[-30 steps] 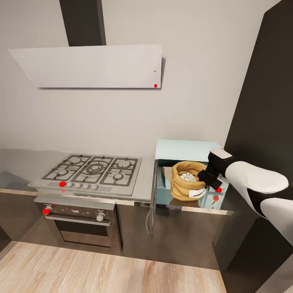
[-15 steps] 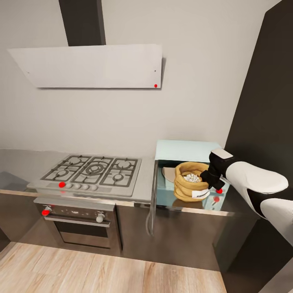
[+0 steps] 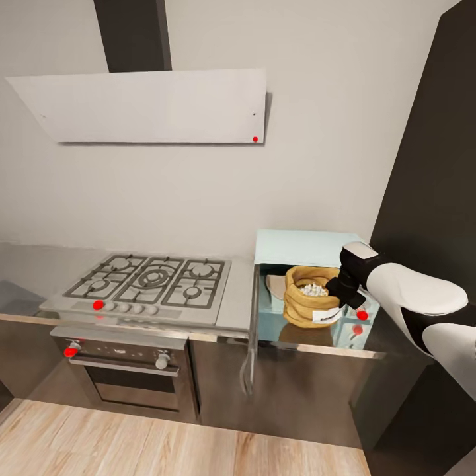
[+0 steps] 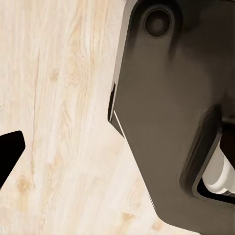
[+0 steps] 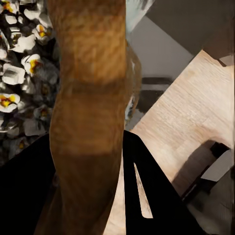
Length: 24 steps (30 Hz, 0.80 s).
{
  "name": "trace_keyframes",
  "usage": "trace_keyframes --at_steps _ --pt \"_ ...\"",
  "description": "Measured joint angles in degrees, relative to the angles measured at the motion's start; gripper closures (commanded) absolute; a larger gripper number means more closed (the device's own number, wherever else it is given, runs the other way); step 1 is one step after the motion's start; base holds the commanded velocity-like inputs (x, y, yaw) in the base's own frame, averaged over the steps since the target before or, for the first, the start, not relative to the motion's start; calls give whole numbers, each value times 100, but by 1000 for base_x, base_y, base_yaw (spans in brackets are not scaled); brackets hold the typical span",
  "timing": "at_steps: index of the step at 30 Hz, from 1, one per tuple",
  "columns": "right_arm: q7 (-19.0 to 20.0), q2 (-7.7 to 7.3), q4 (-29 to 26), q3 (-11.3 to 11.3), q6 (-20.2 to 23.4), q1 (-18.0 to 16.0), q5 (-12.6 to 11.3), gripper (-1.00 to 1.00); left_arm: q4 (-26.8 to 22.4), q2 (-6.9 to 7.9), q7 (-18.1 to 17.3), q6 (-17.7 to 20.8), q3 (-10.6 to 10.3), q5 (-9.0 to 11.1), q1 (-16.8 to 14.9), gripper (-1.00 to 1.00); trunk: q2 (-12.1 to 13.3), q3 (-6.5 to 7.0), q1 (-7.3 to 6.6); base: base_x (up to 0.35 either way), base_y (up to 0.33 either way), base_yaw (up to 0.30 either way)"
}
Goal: In the kitchen, take the popcorn bag from the countertop, put it into the microwave, and heat it until the popcorn is cooked so the cooked popcorn ends up inside the bag.
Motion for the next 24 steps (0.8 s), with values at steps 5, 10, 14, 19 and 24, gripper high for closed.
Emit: trace_keyframes --at_steps 5,10,14,19,24 --pt "-1 -14 -6 161 23 -12 51 100 -1 0 -1 0 0 3 1 -100 0 0 2 102 41 0" --pt "-77 -27 -7 196 26 -30 52 100 -1 0 -1 1 -1 0 0 -100 1 0 1 133 63 0" --pt "-96 -27 -8 205 24 -36 62 100 -1 0 -1 2 0 1 0 -100 1 0 2 22 9 0" --pt "-98 -29 -8 217 22 -32 56 100 -1 -1 -1 1 0 1 0 -100 1 0 1 142 62 0" --pt "-98 -36 -9 222 21 -33 63 100 -1 -1 -1 4 5 -2 0 -100 1 0 2 19 6 0"
